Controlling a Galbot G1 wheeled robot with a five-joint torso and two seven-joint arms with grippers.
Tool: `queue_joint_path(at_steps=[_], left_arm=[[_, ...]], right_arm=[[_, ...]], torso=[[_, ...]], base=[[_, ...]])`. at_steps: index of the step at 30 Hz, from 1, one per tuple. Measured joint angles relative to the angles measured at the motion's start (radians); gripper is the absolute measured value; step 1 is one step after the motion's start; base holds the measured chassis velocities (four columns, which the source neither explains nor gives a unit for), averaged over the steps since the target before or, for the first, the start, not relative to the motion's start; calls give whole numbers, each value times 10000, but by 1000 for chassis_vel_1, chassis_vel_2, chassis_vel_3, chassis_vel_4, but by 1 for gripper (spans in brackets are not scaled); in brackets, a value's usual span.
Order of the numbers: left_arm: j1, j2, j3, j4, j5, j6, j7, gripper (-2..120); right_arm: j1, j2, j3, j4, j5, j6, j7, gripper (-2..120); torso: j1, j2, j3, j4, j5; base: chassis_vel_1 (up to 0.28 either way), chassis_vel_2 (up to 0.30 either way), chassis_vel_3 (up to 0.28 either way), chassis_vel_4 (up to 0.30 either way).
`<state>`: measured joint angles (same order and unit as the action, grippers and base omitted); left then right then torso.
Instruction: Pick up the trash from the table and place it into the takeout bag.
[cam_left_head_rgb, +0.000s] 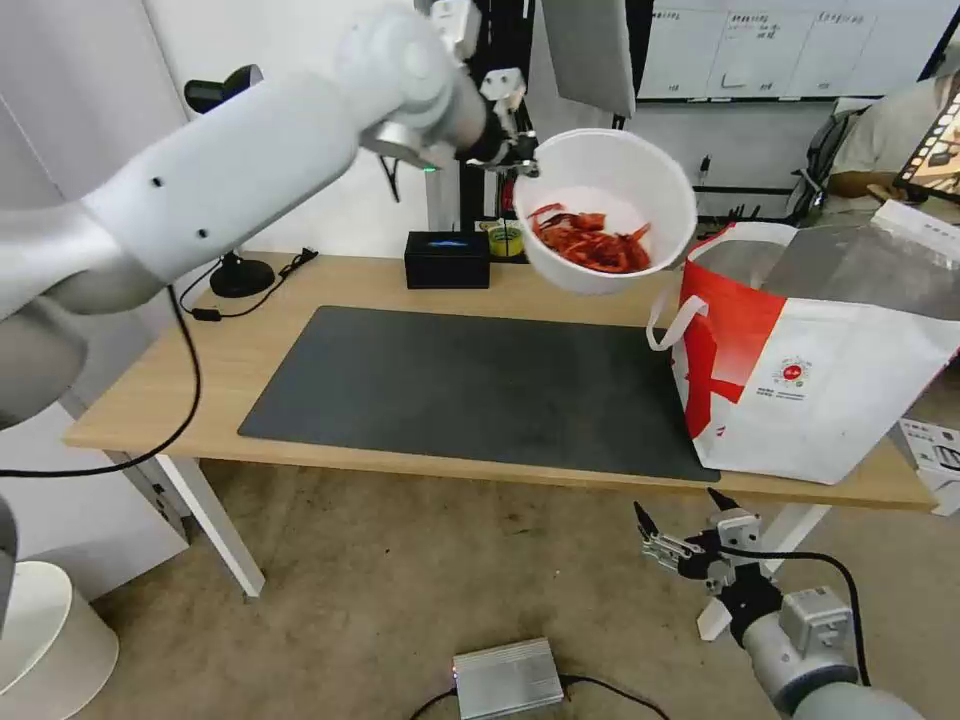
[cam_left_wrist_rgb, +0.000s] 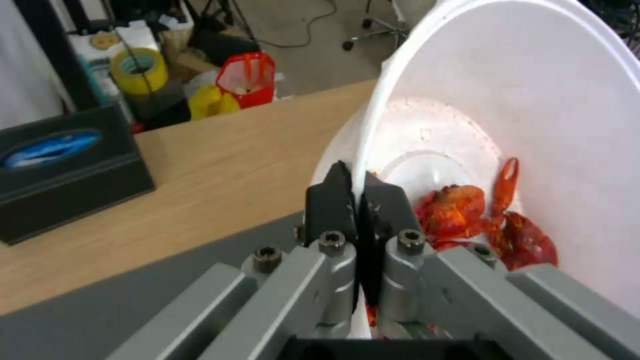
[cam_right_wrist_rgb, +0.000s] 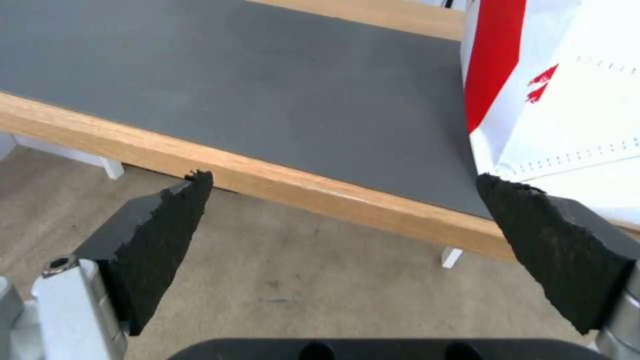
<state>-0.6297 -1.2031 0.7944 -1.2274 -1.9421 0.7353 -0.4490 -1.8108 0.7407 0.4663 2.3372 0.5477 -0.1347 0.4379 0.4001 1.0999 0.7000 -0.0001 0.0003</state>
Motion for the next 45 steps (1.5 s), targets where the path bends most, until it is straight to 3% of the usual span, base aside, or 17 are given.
queue_joint_path(at_steps=[19,45], left_arm=[[-299,-2101,-343,1688,85,1,45,0],[-228,-3951,-564,3274,598,0,243,0]], right_arm=[[0,1,0,0,0,0,0,100],[0,0,0,0,0,0,0,100]], torso=[[0,0,0,0,0],[-1,2,-1,-2,0]], base=[[0,0,0,0],[0,0,0,0]])
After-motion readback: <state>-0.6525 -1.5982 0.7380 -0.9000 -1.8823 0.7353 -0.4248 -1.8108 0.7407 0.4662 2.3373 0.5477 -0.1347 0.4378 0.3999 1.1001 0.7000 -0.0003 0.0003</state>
